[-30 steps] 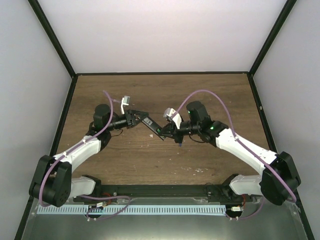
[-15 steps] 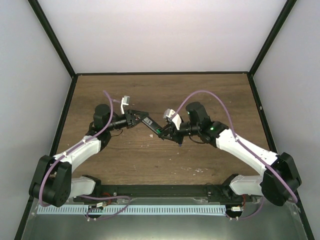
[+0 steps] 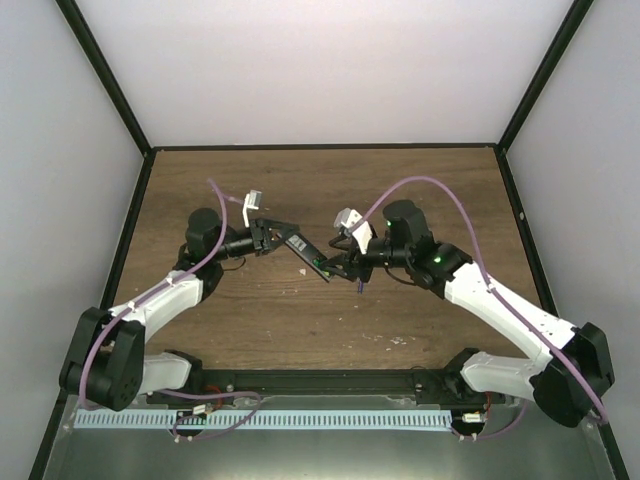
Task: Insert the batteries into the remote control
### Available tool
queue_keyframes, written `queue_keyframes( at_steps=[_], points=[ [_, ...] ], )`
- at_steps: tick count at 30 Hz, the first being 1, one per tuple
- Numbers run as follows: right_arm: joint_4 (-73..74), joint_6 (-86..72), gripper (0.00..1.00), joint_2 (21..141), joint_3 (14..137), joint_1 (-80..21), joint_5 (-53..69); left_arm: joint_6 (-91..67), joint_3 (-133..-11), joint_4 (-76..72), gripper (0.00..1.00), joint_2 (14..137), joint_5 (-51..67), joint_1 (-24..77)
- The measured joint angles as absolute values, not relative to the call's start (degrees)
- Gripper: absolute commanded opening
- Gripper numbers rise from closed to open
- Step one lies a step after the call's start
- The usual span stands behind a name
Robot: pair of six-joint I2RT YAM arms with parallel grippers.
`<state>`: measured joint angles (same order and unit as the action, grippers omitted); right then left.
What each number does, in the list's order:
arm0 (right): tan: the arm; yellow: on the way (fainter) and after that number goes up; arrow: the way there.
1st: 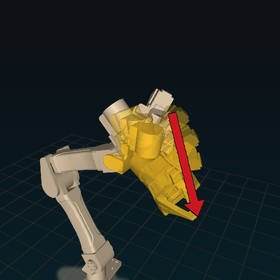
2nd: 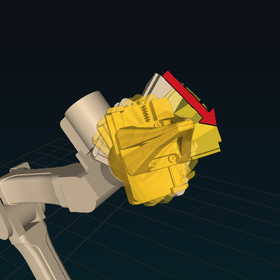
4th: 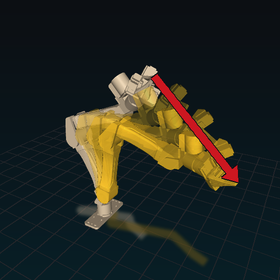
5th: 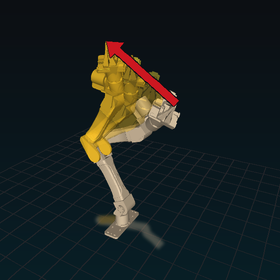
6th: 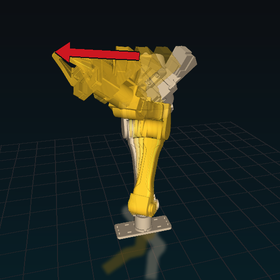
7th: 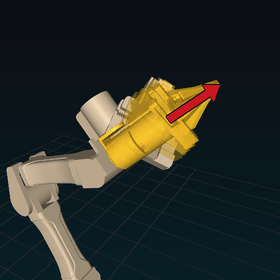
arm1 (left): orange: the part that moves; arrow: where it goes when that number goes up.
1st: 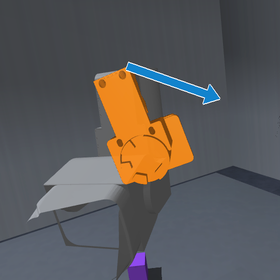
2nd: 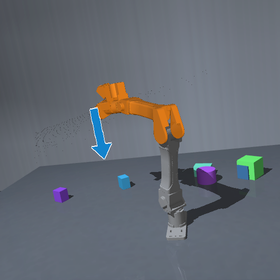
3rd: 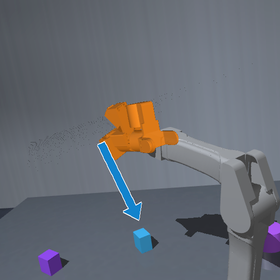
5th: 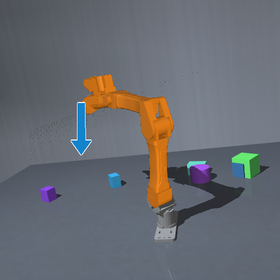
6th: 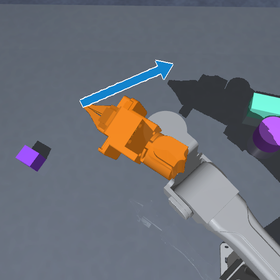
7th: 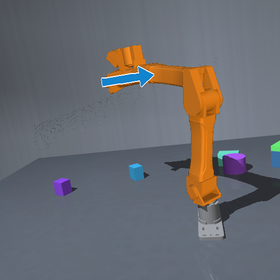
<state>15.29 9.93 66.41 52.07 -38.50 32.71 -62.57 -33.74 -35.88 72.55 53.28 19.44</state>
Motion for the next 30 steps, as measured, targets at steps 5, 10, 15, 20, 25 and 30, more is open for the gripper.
queue_keyframes(
  at_steps=[5,10,15,20,25,30],
  points=[
    [15.16,6.59,0.65,66.61,52.97,-38.48,31.73,-63.09,-33.74,-37.98,0.0,73.12,54.74,19.44],
    [18.04,1.72,0.67,70.06,59.68,-38.26,33.23,-62.98,-33.74,-38.3,0.0,73.1,56.23,19.44],
    [22.72,-3.9,0.69,73.1,64.55,-37.08,38.46,-62.57,-33.76,-38.06,0.0,72.58,57.67,19.44],
    [27.35,-8.64,0.69,75.66,65.08,-35.7,43.9,-62.3,-34.26,-38.06,0.0,71.77,58.89,19.44],
    [30.87,-11.53,0.68,77.97,65.08,-34.76,48.77,-62.19,-34.41,-38.06,0.0,71.57,59.72,19.44],
    [31.38,-14.2,0.68,78.91,65.08,-34.35,53.78,-62.13,-34.52,-38.06,0.0,71.57,60.4,19.44]
  ],
)
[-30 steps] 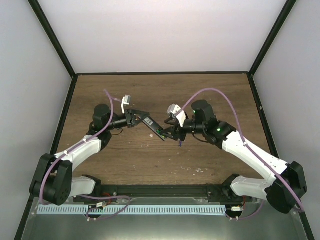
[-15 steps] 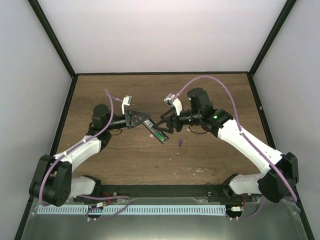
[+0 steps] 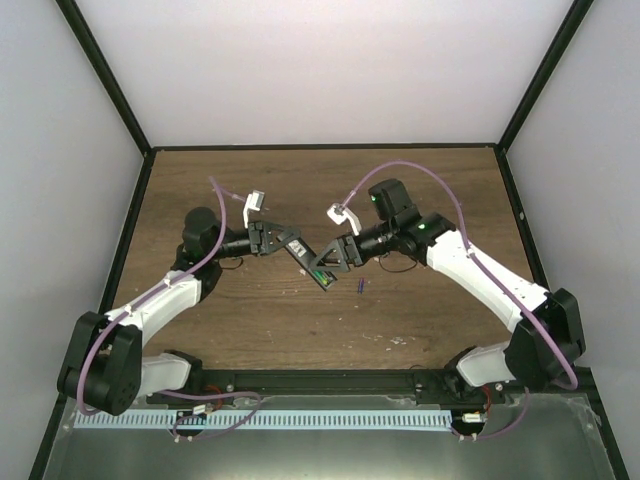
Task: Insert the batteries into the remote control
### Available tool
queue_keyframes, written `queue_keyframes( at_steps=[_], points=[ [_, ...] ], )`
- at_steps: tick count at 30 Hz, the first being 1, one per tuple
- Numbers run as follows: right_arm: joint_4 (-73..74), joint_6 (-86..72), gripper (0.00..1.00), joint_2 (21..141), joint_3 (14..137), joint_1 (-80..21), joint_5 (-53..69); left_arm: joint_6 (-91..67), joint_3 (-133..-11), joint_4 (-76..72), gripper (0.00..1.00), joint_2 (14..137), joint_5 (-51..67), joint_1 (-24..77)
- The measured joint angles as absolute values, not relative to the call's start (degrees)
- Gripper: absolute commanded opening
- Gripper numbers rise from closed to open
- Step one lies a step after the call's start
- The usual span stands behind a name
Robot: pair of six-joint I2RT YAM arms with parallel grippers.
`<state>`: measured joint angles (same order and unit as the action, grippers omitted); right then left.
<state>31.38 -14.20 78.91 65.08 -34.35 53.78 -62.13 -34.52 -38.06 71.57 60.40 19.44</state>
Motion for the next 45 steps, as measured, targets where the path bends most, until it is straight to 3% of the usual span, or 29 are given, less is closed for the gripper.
queue_keyframes(
  at_steps=[7,29,45],
  points=[
    [31.05,-16.62,0.55,79.53,65.04,-34.3,58.85,-61.76,-34.85,-38.06,0.0,71.57,60.71,19.44],
    [26.37,-22.37,0.34,81.71,62.94,-33.5,63.51,-61.41,-35.57,-38.3,0.0,71.68,60.82,19.62],
    [24.14,-24.32,0.25,82.46,62.72,-33.12,64.79,-59.61,-37.19,-37.21,0.0,71.85,61.32,19.88]
  ],
)
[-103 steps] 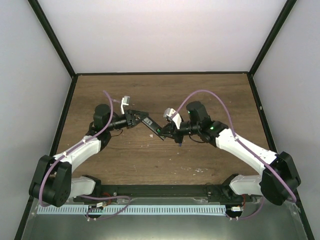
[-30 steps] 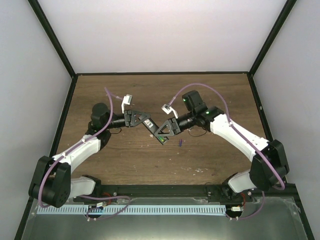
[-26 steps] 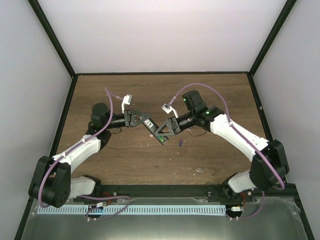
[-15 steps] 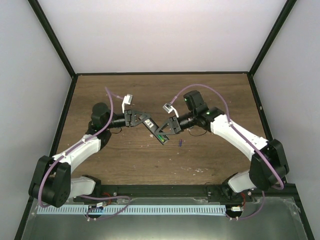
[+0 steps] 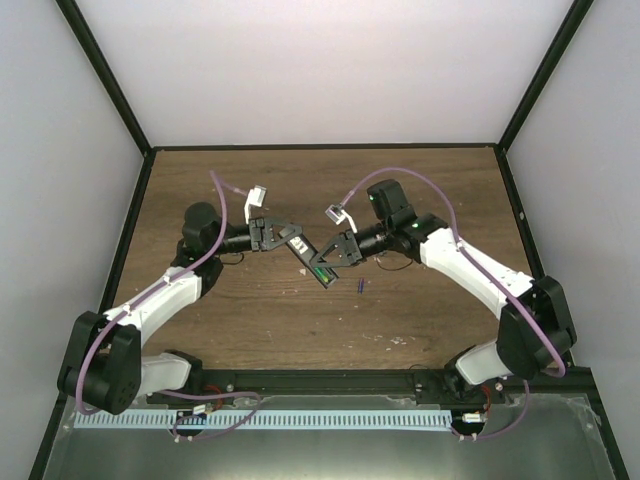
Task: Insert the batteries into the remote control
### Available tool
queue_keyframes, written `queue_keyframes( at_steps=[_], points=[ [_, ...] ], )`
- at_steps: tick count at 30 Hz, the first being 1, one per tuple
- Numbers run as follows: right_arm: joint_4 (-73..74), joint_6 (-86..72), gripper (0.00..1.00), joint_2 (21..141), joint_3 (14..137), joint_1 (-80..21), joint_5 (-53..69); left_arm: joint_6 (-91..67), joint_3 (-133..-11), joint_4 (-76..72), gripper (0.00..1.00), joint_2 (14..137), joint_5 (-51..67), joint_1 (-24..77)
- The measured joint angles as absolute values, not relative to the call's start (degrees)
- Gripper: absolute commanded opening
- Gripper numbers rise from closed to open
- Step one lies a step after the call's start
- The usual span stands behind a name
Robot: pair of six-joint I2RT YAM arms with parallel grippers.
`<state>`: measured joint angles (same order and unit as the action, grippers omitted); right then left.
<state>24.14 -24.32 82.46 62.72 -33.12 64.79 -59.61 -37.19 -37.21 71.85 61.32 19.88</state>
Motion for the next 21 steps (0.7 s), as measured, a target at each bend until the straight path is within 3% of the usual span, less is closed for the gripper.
queue_keyframes(
  at_steps=[21],
  points=[
    [23.77,-19.07,0.09,82.48,59.83,-33.08,66.04,-60.95,-37.3,-38.09,0.0,73.3,62.02,20.21]
  ],
)
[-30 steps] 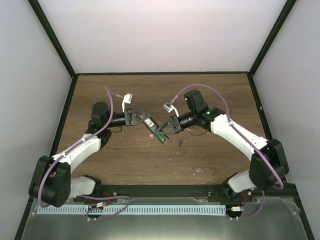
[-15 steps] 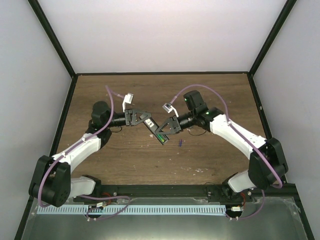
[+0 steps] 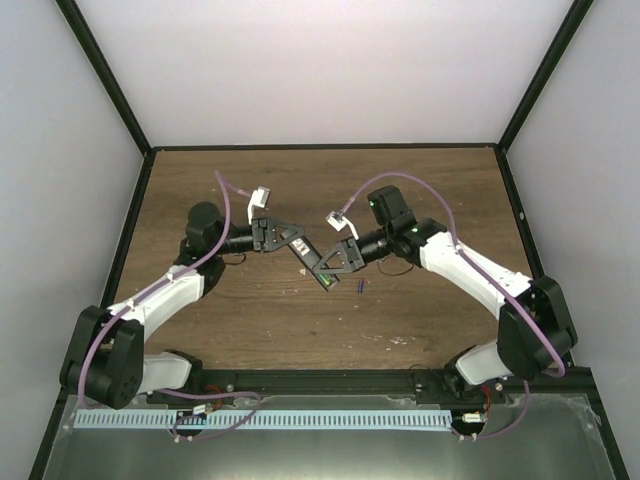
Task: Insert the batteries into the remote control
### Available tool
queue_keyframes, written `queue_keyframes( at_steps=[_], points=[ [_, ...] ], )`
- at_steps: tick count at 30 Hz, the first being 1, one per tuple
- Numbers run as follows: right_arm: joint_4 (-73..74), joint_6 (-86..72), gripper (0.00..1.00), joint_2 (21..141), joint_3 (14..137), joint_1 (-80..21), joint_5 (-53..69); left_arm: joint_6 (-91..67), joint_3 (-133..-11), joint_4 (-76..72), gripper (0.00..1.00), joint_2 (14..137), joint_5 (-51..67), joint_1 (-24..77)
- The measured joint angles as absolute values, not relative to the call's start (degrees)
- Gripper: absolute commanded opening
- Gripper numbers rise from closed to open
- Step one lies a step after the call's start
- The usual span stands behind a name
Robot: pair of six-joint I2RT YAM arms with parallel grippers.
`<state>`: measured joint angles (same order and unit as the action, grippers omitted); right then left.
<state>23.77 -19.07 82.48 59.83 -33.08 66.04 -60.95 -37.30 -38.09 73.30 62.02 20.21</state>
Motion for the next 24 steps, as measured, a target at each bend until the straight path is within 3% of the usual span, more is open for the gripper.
queue_keyframes(
  at_steps=[6,13,19,24],
  points=[
    [22.74,-16.23,0.03,81.41,58.87,-33.08,66.39,-61.76,-37.3,-38.57,0.0,73.69,62.52,20.38],
    [23.11,-13.82,0.14,80.95,58.46,-33.08,65.98,-61.76,-37.3,-39.22,0.0,73.84,62.78,20.62],
    [27.09,-11.53,0.26,80.82,57.41,-33.08,64.75,-61.67,-37.39,-39.38,0.0,73.91,61.65,20.23],
    [29.34,-10.22,0.5,79.7,57.41,-33.08,59.55,-60.29,-37.41,-38.02,0.0,73.93,60.71,20.23]
  ],
)
